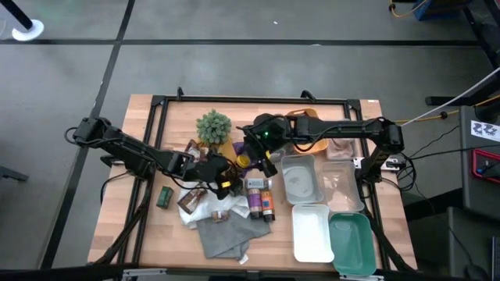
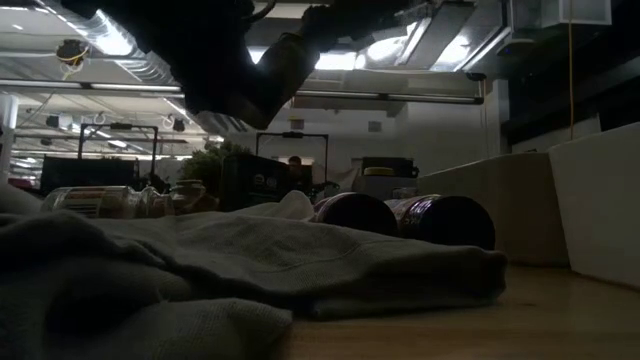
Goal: Sort spices by type
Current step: Put the yellow seasoning bottle into the black bin
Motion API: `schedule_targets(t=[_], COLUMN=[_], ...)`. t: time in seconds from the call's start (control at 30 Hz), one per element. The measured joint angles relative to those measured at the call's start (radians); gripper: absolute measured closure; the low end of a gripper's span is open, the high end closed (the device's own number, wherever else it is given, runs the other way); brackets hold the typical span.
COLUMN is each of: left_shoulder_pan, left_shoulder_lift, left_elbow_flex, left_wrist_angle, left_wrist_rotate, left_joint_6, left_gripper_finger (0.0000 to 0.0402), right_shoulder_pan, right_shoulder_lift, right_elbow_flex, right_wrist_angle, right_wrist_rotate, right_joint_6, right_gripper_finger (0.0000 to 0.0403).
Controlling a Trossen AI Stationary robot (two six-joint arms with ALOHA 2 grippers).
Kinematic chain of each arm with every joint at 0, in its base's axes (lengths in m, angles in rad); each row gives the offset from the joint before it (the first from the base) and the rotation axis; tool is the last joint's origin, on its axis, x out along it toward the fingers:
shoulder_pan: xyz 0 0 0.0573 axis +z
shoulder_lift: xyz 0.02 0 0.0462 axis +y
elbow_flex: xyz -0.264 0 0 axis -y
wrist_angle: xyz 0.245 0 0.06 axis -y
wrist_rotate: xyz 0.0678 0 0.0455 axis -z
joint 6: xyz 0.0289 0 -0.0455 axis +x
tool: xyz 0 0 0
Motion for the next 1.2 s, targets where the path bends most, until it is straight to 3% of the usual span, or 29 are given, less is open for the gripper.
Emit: schedule_targets(t=[0.37,0.6,0.8,1.2], left_shoulder_pan=[-0.001,-0.001,-0.001,0.008], left_shoulder_lift=[0.0,0.001,0.001,0.001], left_elbow_flex=[-0.001,-0.001,-0.002,-0.001], left_wrist_angle=[0.029,0.029,0.019,0.025], left_wrist_rotate=[0.012,0.017,0.016,0.028], left_joint_6=[0.03,0.031,0.055,-0.001], left_gripper_finger=[0.0188,0.0188,0.0188,0.0162], right_shoulder_pan=[0.025,0.045,0.045,0.045], right_shoulder_lift=[0.048,0.06,0.065,0.064], right_elbow_flex=[0.0,0.0,0.0,0.002], right_wrist_angle=[0.04,0.039,0.033,-0.019], right_wrist_rotate=[-0.055,-0.04,-0.023,-0.003], right_joint_6=[0.0,0.0,0.002,0.028], right_gripper_finger=[0.0127,0.0129,0.0167,0.0167])
